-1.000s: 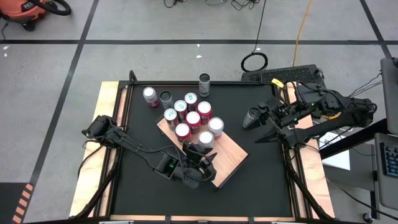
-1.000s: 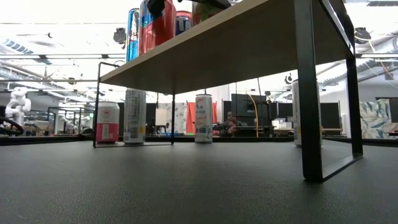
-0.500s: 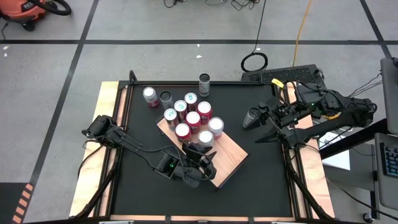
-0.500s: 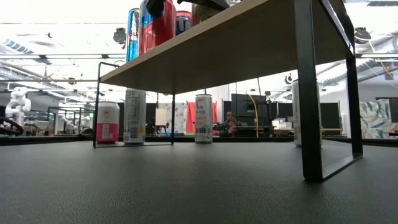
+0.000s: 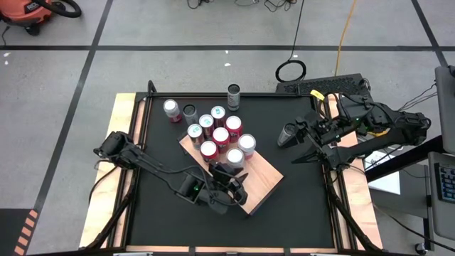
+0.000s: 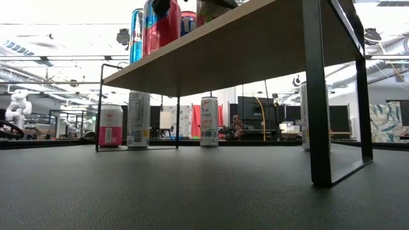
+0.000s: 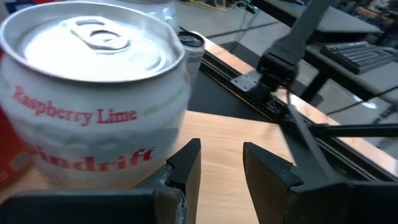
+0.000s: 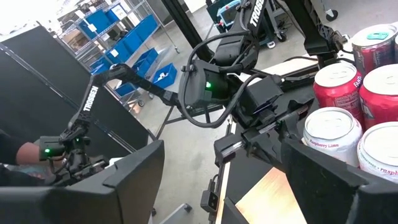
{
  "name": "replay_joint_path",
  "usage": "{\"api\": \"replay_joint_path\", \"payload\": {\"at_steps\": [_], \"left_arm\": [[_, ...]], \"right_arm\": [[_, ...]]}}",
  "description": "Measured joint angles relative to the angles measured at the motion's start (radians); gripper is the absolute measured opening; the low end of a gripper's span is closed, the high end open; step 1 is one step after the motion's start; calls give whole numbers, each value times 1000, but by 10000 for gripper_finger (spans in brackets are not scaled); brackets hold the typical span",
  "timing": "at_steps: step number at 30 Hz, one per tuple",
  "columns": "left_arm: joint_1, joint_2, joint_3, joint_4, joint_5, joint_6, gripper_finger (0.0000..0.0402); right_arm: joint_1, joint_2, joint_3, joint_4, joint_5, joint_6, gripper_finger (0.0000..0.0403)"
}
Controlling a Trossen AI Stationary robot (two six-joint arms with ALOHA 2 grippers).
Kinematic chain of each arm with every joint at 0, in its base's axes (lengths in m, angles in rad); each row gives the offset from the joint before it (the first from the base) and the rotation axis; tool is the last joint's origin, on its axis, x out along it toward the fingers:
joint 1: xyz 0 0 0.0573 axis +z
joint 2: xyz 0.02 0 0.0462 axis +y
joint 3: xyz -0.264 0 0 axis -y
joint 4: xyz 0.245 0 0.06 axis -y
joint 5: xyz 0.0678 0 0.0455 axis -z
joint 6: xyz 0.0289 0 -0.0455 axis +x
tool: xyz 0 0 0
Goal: Place canned beverage on shelf
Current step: Put the bottom pink soda can on the shelf aligned with the other pink soda can, then put the pink soda can on the shelf aligned with the other pink soda cans
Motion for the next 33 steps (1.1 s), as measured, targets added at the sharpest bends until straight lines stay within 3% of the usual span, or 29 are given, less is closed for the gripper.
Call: {"api": "replay_joint_path", "payload": {"at_steps": [8, 16, 25, 33], "left_arm": [[-52, -96, 0, 1, 136, 3, 118], [-71, -289, 1, -121, 146, 40, 118], [-8, -471, 1, -165, 16, 193, 118], [113, -581, 1, -167, -107, 300, 118]], "right_arm": [[0, 0, 0, 0, 0, -4, 297], [0, 16, 0, -16, 6, 29, 297], [-4, 49, -1, -13, 15, -42, 297], [-52, 44, -1, -47, 145, -181, 297]]}}
